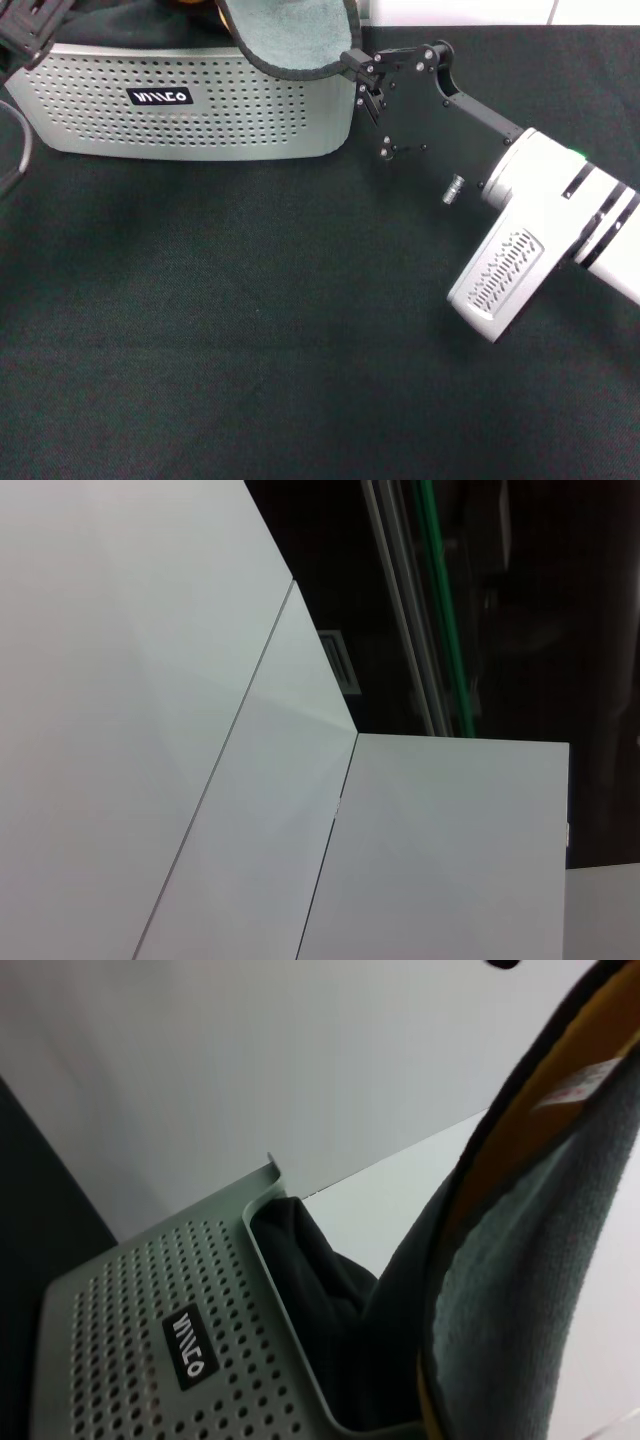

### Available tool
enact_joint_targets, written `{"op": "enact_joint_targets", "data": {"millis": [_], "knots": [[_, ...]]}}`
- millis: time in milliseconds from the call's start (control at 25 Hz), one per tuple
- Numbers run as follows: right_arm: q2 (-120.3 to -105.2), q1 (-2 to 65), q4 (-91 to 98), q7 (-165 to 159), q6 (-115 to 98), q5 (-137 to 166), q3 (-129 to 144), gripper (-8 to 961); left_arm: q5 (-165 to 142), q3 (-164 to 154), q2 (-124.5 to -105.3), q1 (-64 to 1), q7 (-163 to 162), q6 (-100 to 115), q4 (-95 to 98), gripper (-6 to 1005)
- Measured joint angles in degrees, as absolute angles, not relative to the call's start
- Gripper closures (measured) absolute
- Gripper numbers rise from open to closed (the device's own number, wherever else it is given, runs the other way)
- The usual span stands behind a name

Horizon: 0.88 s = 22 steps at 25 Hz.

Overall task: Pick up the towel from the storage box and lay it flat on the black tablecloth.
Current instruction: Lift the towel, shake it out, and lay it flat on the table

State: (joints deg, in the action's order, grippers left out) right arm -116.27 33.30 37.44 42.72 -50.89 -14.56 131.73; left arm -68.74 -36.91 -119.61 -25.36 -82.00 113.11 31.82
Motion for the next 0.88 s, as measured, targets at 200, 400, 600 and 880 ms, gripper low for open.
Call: {"op": "enact_joint_targets", "data": {"millis": [200,400,600,880], "knots": [[-116.28,30.59,40.3,38.26,-50.9,-14.61,131.49,955,-69.86,-36.92,-119.0,-24.87,-81.91,113.12,32.2,957],[-115.32,27.31,43.45,21.73,-53.39,-13.71,130.97,951,-75.96,-37.38,-115.34,-22.63,-81.96,113.42,34.78,957],[-111.26,21.93,49.51,-4.29,-55.91,-2.93,130.93,947,-82.11,-37.59,-110.14,-20.37,-80.68,116.0,35.86,957],[-109.44,17.58,48.92,-28.2,-68.45,11.74,128.29,944,-82.99,-45.08,-105.1,-15.34,-80.74,116.69,45.01,957]]}}
